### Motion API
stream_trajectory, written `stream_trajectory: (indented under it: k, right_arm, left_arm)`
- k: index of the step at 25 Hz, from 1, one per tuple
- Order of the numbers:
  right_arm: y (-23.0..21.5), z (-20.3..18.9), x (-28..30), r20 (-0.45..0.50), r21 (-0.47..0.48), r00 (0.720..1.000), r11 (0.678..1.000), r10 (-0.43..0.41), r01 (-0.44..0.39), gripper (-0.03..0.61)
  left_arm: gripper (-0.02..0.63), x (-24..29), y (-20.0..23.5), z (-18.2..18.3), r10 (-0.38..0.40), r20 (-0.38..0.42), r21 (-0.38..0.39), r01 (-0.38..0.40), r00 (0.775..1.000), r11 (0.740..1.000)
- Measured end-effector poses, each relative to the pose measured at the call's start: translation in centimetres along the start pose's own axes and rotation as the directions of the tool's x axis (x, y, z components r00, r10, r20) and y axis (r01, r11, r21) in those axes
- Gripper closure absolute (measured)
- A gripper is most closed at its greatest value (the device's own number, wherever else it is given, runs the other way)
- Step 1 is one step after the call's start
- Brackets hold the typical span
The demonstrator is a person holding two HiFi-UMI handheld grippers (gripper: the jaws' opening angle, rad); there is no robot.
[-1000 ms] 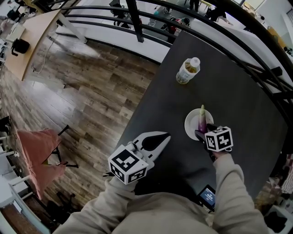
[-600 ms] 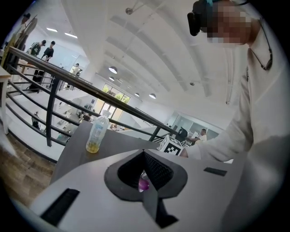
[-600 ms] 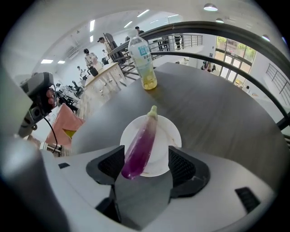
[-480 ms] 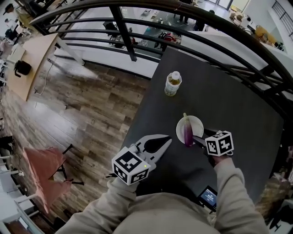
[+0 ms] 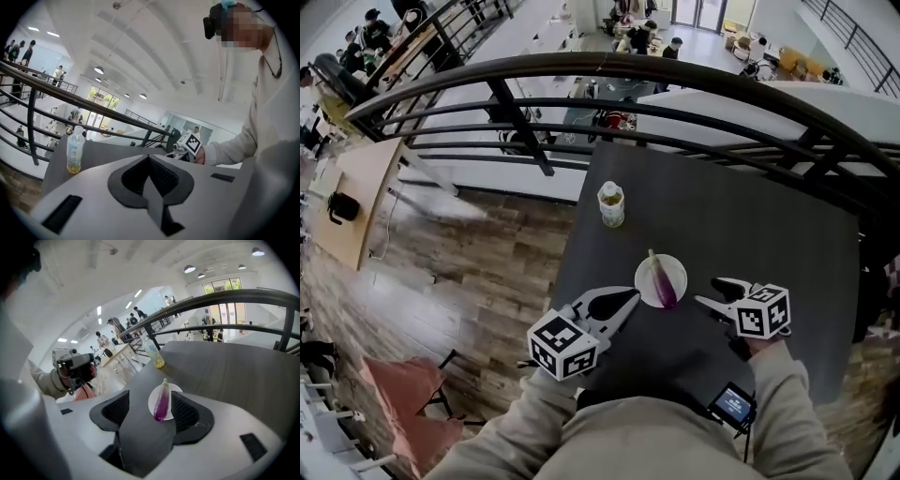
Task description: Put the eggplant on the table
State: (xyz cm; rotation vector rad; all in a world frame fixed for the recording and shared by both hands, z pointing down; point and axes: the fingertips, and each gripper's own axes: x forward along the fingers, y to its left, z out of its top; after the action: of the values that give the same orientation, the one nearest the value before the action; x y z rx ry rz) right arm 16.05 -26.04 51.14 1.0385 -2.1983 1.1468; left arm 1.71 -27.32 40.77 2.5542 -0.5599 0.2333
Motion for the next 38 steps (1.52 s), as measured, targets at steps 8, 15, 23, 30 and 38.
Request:
stream_trajectory:
  k: [8, 15, 23, 30, 38]
  right_arm:
    - [6.3, 5.3, -10.5, 0.347, -0.123, 0.905, 0.969, 0.245, -0.215, 0.319]
    - [11.2, 9.1, -18.5, 0.525, -0.287, 0.802, 0.946, 0.284, -0.147, 0.424]
    - [13.0, 10.4, -23.4, 0.608, -0.339, 0.738, 0.936, 0.293, -0.091, 0.558]
    - [14.9, 11.0, -24.4, 0.612, -0.393, 0.72, 0.916, 0.328, -0.083, 0.563]
    - [15.5, 10.7, -24.0, 0.599, -0.416, 0.733, 0.908, 0.322, -0.059, 0.565]
  left_arm:
    - [0.614, 3.9, -6.4, 4.8, -0.213, 0.028, 0.108, 0.209, 0.977, 0.972]
    - [0.614, 4.0, -11.8, 10.3, -0.33, 0.063, 0.189, 0.313, 0.942, 0.931]
    - [0.614, 4.4, -14.2, 12.7, -0.38, 0.065, 0.233, 0.356, 0.923, 0.905]
    - [0.614, 4.4, -15.0, 13.2, -0.382, 0.073, 0.237, 0.356, 0.921, 0.904]
    - [0.614, 4.1, -15.7, 12.6, -0.382, 0.076, 0.234, 0.356, 0.921, 0.905]
